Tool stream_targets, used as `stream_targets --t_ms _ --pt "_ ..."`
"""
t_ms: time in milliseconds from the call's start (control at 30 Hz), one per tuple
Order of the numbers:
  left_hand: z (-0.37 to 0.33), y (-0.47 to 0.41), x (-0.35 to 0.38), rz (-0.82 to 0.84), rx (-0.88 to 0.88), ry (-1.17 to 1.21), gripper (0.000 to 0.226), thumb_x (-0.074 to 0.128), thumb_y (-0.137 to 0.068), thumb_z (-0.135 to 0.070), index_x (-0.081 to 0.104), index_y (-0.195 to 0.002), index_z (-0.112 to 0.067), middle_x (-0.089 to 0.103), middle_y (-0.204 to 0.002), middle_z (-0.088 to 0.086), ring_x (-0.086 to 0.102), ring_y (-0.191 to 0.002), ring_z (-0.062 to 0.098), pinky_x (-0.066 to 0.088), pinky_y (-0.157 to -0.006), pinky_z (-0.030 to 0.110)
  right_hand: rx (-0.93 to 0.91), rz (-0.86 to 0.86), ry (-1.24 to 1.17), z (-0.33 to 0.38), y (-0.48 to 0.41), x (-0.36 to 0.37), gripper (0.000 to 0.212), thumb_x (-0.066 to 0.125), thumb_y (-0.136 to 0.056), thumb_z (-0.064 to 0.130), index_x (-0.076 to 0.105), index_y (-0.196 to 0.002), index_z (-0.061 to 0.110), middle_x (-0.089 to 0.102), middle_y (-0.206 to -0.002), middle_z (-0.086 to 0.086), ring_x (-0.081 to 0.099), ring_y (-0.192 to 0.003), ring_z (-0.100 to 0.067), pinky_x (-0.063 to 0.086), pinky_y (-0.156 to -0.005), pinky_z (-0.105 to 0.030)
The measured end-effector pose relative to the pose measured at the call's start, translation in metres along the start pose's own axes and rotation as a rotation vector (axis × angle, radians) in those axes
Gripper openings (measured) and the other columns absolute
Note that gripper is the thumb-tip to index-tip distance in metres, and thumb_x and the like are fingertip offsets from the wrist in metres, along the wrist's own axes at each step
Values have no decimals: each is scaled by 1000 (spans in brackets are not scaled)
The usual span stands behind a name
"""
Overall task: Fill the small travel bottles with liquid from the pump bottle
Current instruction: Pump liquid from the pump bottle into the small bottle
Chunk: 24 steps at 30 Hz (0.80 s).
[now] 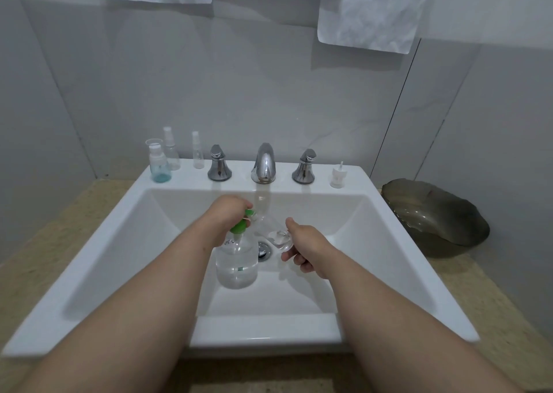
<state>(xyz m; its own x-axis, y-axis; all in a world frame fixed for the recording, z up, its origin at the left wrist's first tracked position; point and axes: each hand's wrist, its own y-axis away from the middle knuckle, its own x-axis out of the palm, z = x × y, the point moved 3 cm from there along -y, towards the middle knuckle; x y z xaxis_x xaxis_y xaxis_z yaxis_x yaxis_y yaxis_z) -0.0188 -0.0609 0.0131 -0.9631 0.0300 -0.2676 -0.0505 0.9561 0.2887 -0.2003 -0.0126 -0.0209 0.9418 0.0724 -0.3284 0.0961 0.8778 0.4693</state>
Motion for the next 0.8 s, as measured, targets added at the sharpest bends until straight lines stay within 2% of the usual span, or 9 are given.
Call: stream_targets --t_ms 100,267,367,467,567,667,800 --pt "4 0 -1 10 -54 58 18 54 -100 -7 60 -83 -6 57 -70 11 50 -59 22 39 -59 29 -4 32 -2 1 0 0 48 35 -103 52 59 -115 13 65 -72 -7 35 -51 -17 26 -48 -24" --pt "4 0 -1 12 -59 169 7 62 -94 -16 62 -90 -10 60 -71 9 55 -57 21 43 -58 27 -16 84 -68 3 4 -1 32 37 -95 44 55 -100 18 62 -63 -7 30 -48 -17 22 -48 -24" --pt "4 -1 -2 18 -60 159 6 61 -95 -15 62 -93 -10 59 -72 10 54 -57 21 42 -57 27 -46 115 -59 3 5 -2 24 43 -86 36 57 -95 18 61 -68 -6 30 -48 -17 23 -47 -24" --pt "5 -2 -2 14 -51 135 8 55 -96 -12 61 -94 -7 58 -72 10 53 -58 21 40 -58 28 -108 134 95 3 8 0 9 55 -78 22 58 -87 22 56 -77 -3 33 -52 -16 24 -49 -23" --pt "5 -3 -1 12 -48 111 10 55 -96 -8 64 -95 -4 59 -70 10 53 -58 22 41 -60 29 -150 98 176 -1 2 2 24 66 -75 10 63 -95 21 54 -70 2 36 -58 -17 25 -49 -23" --pt "4 -3 0 19 -52 91 10 56 -98 -8 66 -95 -6 60 -70 10 54 -59 22 42 -60 29 -179 47 195 -4 -5 3 38 74 -74 13 66 -110 24 51 -74 4 41 -66 -20 27 -48 -22" --pt "0 1 2 30 -44 62 12 56 -101 -8 66 -94 -7 60 -73 10 54 -61 20 43 -60 28 -223 48 260 -5 -6 3 35 76 -76 15 67 -109 19 53 -78 2 44 -61 -17 30 -43 -19"
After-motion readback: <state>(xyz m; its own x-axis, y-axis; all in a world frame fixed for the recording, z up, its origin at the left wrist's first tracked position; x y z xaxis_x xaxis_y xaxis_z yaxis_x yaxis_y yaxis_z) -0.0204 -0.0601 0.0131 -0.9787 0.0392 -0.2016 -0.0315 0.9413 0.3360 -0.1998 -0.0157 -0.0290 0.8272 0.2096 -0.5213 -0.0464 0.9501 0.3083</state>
